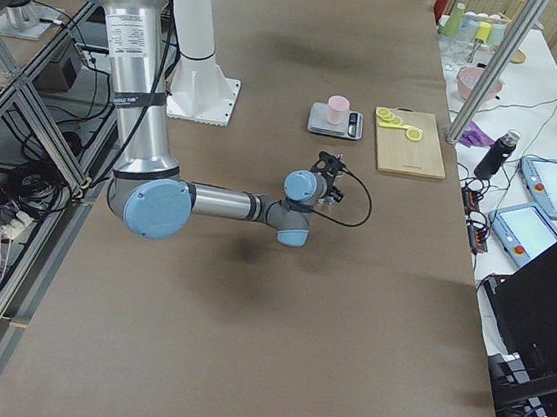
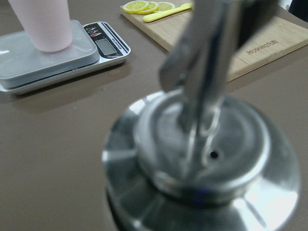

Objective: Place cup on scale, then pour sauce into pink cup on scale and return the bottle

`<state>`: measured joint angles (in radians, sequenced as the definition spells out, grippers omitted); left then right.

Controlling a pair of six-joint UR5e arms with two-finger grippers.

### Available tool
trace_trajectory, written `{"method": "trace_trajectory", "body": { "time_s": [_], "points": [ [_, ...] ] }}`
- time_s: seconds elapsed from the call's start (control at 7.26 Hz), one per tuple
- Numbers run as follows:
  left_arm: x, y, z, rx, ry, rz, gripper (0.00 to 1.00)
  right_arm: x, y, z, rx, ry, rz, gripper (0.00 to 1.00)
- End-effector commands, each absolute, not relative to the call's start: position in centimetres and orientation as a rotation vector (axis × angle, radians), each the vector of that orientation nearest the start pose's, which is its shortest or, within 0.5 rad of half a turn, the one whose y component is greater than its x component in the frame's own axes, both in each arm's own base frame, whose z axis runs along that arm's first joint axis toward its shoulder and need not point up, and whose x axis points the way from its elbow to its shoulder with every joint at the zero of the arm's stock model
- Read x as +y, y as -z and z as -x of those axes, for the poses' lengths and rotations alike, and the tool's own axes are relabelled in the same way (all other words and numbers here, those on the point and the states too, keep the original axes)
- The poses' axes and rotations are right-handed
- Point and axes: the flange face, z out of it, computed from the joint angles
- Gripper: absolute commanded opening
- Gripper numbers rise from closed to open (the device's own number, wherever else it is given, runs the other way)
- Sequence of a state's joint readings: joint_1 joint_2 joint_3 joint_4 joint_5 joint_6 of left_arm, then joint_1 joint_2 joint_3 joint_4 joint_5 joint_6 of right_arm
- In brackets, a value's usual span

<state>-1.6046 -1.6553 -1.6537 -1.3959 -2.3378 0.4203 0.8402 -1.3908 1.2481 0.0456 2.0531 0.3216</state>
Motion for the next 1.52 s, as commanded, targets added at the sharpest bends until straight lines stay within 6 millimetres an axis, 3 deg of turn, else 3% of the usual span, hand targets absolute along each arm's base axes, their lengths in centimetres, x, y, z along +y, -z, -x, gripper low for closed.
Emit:
{"method": "trace_trajectory", "body": {
  "time_s": [0.0, 0.28, 0.55, 0.96, 1.38],
  "points": [
    [-51.9, -59.3, 8.2, 0.753, -0.364, -0.167, 0.98, -47.6, -54.6, 31.0, -1.083, 0.683, -1.069, 1.0],
    [-51.9, -59.2, 8.2, 0.753, -0.365, -0.168, 0.98, -47.7, -54.4, 30.7, -1.087, 0.681, -1.071, 1.0],
    [-51.9, -59.1, 8.2, 0.752, -0.366, -0.171, 0.98, -47.6, -55.2, 29.0, -1.089, 0.673, -1.058, 1.0],
    [-51.9, -58.7, 8.2, 0.751, -0.369, -0.178, 0.98, -46.4, -59.8, 24.1, -1.018, 0.604, -1.009, 1.0],
    [-51.9, -58.7, 8.2, 0.751, -0.37, -0.177, 0.98, -48.0, -63.4, 17.5, -0.928, 0.429, -0.902, 1.0]
  ]
}}
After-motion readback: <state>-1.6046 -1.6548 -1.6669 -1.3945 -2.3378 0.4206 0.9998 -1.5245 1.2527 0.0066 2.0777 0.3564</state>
